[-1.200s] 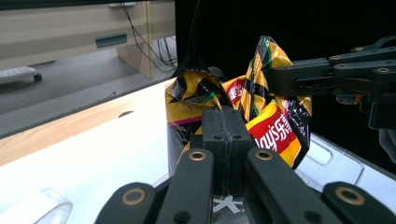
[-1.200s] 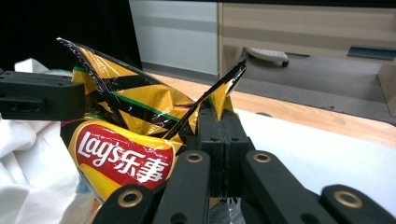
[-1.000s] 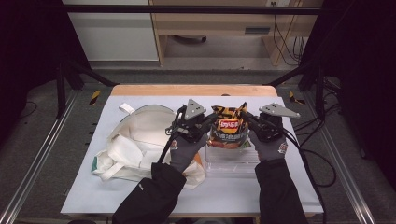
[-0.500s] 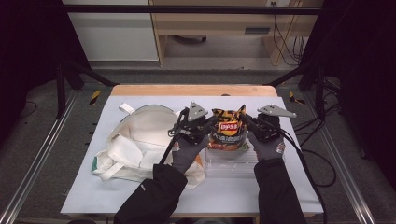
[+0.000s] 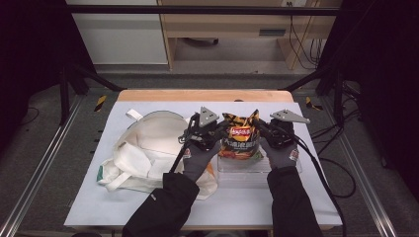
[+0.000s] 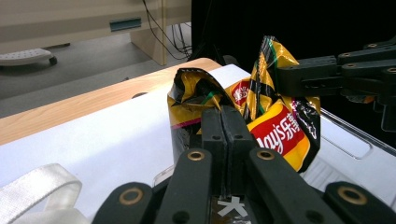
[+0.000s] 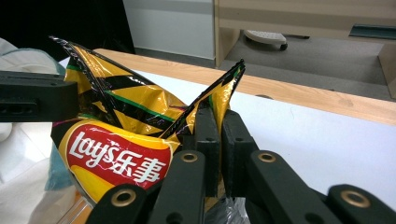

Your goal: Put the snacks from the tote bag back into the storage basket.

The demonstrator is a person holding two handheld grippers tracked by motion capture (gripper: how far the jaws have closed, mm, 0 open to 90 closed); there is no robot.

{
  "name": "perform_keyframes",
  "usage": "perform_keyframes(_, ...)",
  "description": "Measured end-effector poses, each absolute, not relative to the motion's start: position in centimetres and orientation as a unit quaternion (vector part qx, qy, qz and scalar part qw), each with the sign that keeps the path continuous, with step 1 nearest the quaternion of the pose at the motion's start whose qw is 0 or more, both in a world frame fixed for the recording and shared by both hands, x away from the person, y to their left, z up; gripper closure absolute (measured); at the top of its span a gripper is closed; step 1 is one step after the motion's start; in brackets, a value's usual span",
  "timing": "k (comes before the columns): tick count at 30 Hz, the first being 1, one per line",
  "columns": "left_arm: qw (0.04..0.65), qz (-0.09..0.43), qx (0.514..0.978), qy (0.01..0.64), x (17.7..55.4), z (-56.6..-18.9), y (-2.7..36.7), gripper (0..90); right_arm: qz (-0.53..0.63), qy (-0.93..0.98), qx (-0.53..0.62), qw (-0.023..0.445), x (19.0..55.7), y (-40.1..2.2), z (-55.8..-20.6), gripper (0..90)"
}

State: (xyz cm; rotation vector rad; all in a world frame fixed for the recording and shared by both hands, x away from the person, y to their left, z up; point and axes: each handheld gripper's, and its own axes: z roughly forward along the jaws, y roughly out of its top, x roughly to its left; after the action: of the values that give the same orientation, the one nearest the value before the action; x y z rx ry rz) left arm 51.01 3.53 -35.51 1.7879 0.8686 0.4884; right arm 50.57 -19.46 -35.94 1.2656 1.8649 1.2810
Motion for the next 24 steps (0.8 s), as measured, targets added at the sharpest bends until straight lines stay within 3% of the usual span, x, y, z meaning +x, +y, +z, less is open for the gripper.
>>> perform_keyframes(9,0.526,0.203,0.735,0.376,51.8,-35.5,3.8,83.4,0.480,0.686,0.468,0.282,51.0,-19.3,-36.2,83.8)
perform_keyframes(24,0.535,0.215,0.735,0.357,51.1,-34.8,5.0,51.7,0.498,0.673,0.446,0.317,50.3,-19.5,-35.5,63.6)
